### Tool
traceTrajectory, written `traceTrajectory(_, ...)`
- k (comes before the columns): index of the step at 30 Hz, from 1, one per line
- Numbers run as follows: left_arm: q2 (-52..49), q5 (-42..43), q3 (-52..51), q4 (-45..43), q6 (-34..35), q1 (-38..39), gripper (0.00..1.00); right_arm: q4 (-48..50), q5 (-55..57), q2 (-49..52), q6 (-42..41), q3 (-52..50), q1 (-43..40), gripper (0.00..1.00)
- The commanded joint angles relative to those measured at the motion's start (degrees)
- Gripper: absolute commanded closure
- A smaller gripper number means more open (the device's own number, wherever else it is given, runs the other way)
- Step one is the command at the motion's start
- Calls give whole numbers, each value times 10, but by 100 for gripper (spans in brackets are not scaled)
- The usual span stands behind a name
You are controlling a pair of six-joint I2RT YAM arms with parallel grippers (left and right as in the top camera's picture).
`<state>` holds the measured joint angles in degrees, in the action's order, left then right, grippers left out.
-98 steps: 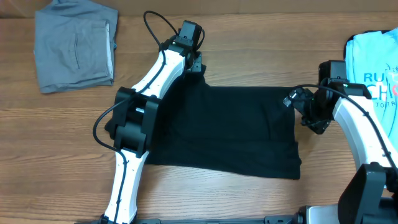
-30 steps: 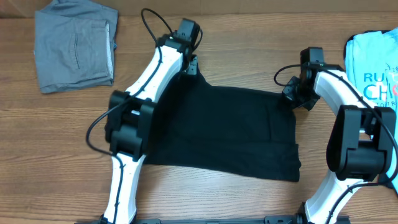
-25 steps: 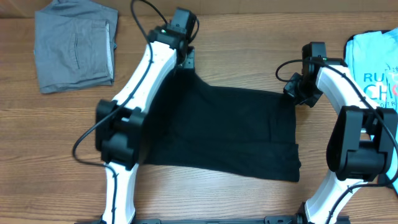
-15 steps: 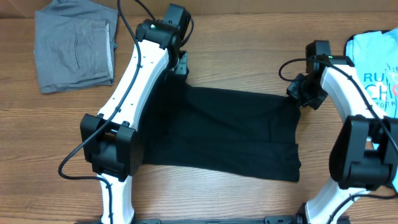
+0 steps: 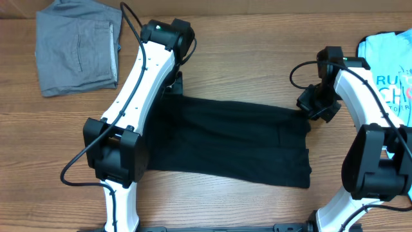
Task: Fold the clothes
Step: 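Fold the shirt's top half down toward the bottom hem with both grippers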
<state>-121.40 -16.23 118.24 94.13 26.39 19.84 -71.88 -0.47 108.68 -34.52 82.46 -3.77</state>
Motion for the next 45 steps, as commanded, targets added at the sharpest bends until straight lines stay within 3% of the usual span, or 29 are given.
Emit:
traceTrajectory(1,8,-37,-4,13,35,-4,96,-24,-11,-46,-5,13,-4,96)
traceTrajectory(12,8,-16,-95,-4,45,-4,96,-89,-9,-145,-4,-8,26,96)
traceTrajectory(21,8,-16,-171,-14,45,-19,96,-86,4,-147,-20,-74,56,96)
traceTrajectory(26,8,-20,-222,-21,45,-55,96,-125,85,-147,-68,-98,56,96)
traceTrajectory(40,8,2,-294,-53,19,-86,96,-133,86,-148,-60,-129,56,96)
traceTrajectory(43,8,2,-298,-52,18,-86,85,-129,86,-148,-60,-143,56,96)
traceTrajectory(45,8,2,-300,-49,8,-86,63,-132,84,-148,-60,-146,56,95)
